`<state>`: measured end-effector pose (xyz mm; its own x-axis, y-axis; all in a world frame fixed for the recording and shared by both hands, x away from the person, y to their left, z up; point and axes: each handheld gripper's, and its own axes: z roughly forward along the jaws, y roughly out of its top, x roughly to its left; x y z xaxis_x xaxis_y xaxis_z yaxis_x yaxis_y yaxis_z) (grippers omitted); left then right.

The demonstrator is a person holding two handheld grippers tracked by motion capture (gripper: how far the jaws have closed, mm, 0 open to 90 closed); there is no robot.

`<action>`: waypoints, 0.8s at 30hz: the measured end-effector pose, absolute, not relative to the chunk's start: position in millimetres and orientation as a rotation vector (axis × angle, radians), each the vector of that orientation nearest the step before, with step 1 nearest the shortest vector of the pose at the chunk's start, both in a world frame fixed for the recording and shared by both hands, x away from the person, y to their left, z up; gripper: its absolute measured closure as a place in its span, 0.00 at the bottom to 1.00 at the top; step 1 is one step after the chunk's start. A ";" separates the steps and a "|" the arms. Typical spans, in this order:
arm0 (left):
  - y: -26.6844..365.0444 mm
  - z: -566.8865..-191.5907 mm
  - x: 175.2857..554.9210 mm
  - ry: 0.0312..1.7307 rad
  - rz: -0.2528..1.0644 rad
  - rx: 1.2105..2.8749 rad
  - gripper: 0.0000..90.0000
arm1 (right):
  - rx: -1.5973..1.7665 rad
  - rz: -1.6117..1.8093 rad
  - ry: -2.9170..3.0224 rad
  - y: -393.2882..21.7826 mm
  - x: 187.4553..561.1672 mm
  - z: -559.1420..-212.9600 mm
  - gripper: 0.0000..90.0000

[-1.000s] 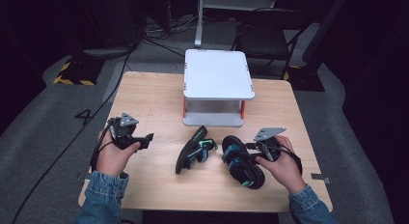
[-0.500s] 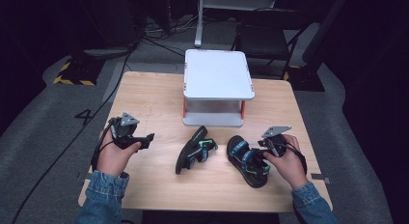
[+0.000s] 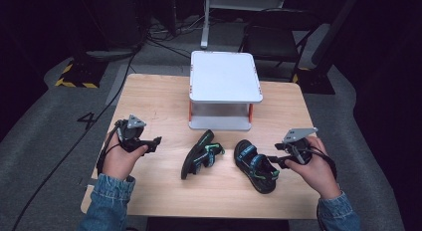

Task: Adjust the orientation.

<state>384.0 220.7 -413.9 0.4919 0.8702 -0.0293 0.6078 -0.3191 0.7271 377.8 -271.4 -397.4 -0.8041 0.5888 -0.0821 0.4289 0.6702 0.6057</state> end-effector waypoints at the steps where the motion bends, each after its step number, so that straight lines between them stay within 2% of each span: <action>1: 220.3 -414.0 384.4 1.210 0.485 2.054 0.27 | 0.785 0.822 2.635 -268.3 375.9 -397.7 0.51; 10: 220.7 -415.4 385.6 1.216 0.480 2.050 0.27 | 0.656 0.654 2.642 -240.4 379.3 -422.7 0.53; 14: 222.0 -415.7 384.8 1.220 0.479 2.047 0.27 | 0.553 0.643 2.623 -233.0 377.4 -423.2 0.63; 15: 222.3 -415.6 384.4 1.223 0.480 2.045 0.27 | 0.519 0.629 2.609 -230.3 375.7 -421.5 0.76; 19: 223.7 -415.4 383.0 1.224 0.484 2.041 0.27 | 0.512 0.650 2.584 -225.4 371.6 -417.1 0.82; 24: 227.3 -416.6 380.6 1.236 0.484 2.038 0.27 | 0.567 0.668 2.549 -217.2 370.8 -416.2 0.84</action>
<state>380.6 227.3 -416.6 0.4762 0.8785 -0.0380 0.6195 -0.3044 0.7236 370.8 -217.2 -416.2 -0.8181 0.4850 -0.3089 0.2713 0.7992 0.5363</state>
